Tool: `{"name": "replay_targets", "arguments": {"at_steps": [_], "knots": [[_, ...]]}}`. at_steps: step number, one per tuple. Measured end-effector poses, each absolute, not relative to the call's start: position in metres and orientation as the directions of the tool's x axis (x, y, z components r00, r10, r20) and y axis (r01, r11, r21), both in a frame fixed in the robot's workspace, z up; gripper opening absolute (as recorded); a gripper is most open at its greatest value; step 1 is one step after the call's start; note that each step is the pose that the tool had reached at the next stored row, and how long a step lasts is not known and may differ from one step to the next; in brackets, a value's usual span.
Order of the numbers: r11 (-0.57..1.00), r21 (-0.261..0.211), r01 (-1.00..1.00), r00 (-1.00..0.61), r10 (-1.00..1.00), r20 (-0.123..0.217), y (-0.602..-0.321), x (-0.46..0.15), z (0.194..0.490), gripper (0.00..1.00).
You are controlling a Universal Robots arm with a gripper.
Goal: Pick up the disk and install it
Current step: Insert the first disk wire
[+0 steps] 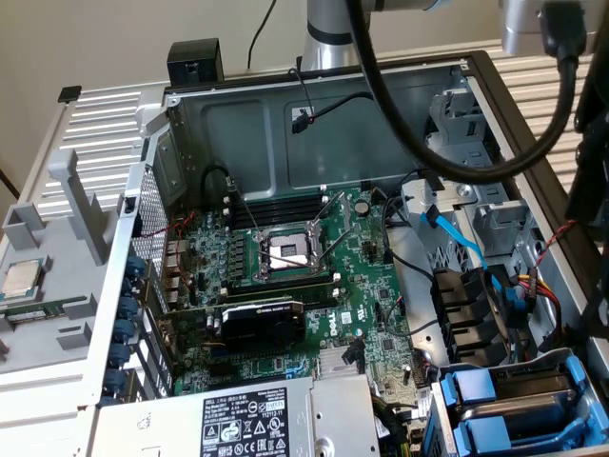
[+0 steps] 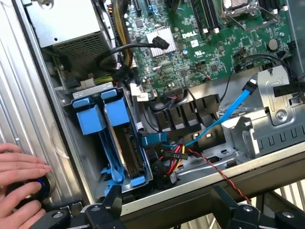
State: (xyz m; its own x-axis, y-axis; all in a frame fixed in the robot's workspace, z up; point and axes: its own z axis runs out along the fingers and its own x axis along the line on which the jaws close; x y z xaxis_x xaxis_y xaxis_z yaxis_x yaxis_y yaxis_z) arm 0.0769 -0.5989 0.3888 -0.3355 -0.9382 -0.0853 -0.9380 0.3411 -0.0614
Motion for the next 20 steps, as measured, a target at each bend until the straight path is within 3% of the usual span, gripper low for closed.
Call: {"name": "replay_targets", "arguments": {"at_steps": [20], "knots": [[0.421,-0.058,-0.905,-0.415,-0.905,-0.093,-0.584,0.063,0.357,0.83]]}}
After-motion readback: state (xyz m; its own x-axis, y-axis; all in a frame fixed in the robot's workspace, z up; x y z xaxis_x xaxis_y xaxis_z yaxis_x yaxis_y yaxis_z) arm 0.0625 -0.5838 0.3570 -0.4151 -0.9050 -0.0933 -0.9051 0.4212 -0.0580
